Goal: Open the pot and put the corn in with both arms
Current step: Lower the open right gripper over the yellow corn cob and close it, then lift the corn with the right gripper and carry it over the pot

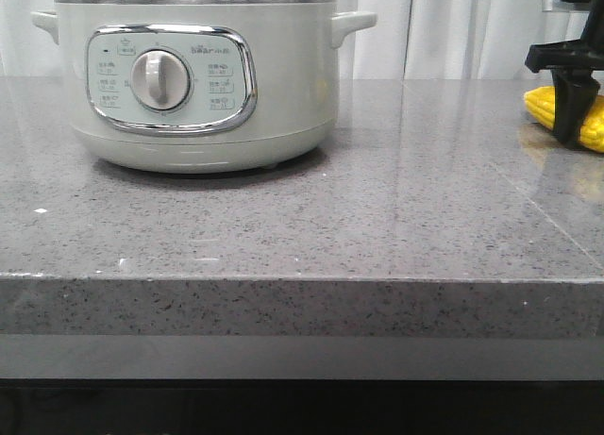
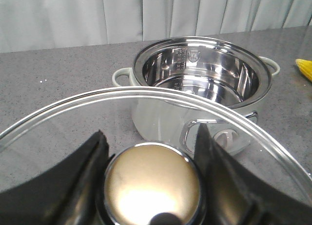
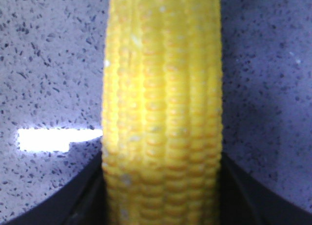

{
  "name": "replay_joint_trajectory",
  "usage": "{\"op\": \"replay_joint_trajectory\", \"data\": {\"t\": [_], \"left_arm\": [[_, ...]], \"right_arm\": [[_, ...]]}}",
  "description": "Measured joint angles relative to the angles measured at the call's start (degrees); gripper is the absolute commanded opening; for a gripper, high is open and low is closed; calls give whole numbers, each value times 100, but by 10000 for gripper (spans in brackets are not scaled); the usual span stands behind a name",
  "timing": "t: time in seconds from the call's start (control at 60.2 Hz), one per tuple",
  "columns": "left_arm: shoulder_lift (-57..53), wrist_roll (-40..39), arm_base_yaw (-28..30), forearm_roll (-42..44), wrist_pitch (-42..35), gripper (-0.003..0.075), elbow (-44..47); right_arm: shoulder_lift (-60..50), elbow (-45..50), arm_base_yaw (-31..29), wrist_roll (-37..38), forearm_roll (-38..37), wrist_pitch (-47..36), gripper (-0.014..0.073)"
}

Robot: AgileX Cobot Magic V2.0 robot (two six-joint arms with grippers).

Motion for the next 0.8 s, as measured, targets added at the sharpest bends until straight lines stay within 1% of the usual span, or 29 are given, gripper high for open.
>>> {"op": "replay_joint_trajectory", "data": {"t": [0.232,0.415,0.564,0.797], "left_arm": [[0,0,0,0,0,239,0],[0,0,0,0,0,239,0],[0,0,0,0,0,239,0],[0,0,0,0,0,239,0]], "right_arm": [[-140,0,0,-10,0,11,320],[-717,0,92,-73,0,-26,320],[-1240,0,370,-167,0,-202,320],[-1914,-151,1095,-203,12,-345,320]]}}
